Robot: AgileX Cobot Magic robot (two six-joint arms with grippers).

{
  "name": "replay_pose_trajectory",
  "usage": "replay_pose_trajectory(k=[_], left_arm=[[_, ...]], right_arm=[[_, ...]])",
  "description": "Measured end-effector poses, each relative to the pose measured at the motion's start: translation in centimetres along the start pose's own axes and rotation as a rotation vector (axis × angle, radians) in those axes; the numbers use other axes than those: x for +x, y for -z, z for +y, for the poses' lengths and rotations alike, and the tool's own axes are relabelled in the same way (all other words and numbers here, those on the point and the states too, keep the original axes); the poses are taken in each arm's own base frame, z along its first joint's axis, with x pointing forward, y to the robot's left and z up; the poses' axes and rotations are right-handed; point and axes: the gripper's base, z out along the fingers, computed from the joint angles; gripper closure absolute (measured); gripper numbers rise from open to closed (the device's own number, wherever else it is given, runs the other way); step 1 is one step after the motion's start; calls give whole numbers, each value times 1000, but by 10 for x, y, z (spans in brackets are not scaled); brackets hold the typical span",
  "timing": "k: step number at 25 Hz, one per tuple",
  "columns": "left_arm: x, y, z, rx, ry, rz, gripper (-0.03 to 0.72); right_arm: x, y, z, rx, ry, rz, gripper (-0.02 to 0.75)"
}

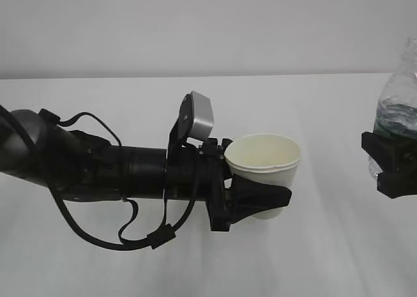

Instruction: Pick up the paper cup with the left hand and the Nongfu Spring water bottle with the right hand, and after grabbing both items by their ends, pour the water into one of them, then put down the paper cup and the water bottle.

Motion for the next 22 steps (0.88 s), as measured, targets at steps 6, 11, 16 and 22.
replay_pose_trajectory(k=[6, 11, 16, 22], left_arm=[[-2, -12, -11, 32, 8, 33, 223], [0, -18, -18, 48, 11, 66, 223], [1, -17, -16, 21, 48, 93, 223], [1, -17, -16, 17, 54, 97, 224]], right_arm=[[-12, -6, -4, -7, 63, 38, 334], [-23, -10, -7, -3, 89, 35, 334], [-26, -12, -6, -31, 166, 47, 334], [-26, -12, -4, -50, 241, 47, 334]])
